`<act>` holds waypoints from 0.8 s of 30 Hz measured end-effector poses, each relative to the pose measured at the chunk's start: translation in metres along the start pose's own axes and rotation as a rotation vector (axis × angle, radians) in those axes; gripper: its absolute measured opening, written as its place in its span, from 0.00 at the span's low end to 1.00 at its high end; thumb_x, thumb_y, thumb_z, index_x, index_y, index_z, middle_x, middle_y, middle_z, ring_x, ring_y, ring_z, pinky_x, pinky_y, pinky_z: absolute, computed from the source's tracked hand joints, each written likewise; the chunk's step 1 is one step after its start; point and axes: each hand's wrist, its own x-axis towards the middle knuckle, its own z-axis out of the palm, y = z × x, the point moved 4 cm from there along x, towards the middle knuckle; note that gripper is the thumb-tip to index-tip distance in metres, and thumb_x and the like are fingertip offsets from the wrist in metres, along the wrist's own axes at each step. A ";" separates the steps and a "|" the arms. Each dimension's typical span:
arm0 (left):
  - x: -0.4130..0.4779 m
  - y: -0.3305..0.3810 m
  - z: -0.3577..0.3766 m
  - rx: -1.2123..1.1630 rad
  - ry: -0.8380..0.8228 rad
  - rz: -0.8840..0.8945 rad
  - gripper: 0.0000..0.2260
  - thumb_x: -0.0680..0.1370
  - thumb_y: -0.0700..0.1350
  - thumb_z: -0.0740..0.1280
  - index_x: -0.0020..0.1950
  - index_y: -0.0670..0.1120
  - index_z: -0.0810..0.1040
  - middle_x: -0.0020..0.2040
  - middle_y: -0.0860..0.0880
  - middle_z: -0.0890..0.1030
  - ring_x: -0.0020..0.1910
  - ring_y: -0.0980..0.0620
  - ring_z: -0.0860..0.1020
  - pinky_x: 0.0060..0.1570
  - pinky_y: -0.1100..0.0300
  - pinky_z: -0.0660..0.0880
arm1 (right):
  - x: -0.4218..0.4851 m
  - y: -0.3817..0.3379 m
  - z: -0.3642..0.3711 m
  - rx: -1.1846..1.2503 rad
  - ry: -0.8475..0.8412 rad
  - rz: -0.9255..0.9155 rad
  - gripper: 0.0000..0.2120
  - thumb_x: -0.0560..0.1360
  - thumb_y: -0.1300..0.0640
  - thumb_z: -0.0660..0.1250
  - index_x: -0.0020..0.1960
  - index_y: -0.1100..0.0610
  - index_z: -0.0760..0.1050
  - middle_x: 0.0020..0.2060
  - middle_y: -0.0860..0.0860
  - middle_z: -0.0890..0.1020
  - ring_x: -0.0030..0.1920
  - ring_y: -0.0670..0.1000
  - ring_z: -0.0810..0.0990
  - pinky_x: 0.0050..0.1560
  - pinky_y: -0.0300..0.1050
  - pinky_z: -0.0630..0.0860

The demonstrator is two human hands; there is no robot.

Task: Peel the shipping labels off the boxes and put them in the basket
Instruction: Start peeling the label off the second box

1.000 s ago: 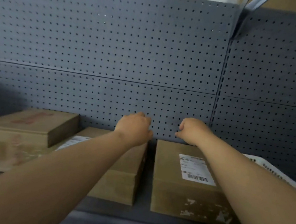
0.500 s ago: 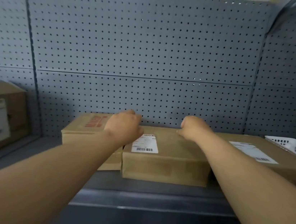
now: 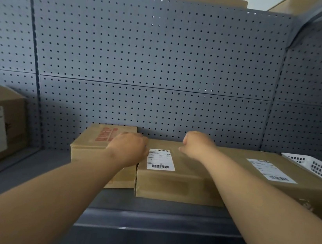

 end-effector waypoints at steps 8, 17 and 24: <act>0.001 -0.002 0.003 0.050 -0.080 0.036 0.15 0.81 0.50 0.50 0.42 0.47 0.71 0.41 0.49 0.75 0.43 0.49 0.70 0.57 0.55 0.68 | 0.003 -0.002 0.001 -0.019 -0.021 -0.065 0.11 0.76 0.57 0.64 0.35 0.57 0.70 0.35 0.52 0.74 0.37 0.55 0.74 0.33 0.43 0.69; -0.012 0.000 0.000 0.042 -0.021 0.082 0.16 0.81 0.52 0.52 0.52 0.47 0.76 0.50 0.49 0.78 0.49 0.49 0.75 0.53 0.57 0.70 | 0.017 -0.012 0.020 -0.019 -0.037 -0.078 0.09 0.76 0.59 0.63 0.36 0.57 0.71 0.34 0.52 0.72 0.34 0.52 0.69 0.33 0.42 0.66; -0.016 0.013 0.015 0.222 -0.135 0.193 0.23 0.79 0.60 0.49 0.44 0.47 0.77 0.41 0.49 0.80 0.44 0.49 0.76 0.40 0.56 0.66 | 0.048 -0.005 0.038 0.018 -0.146 0.016 0.15 0.78 0.54 0.64 0.61 0.59 0.78 0.58 0.54 0.81 0.56 0.56 0.80 0.58 0.47 0.76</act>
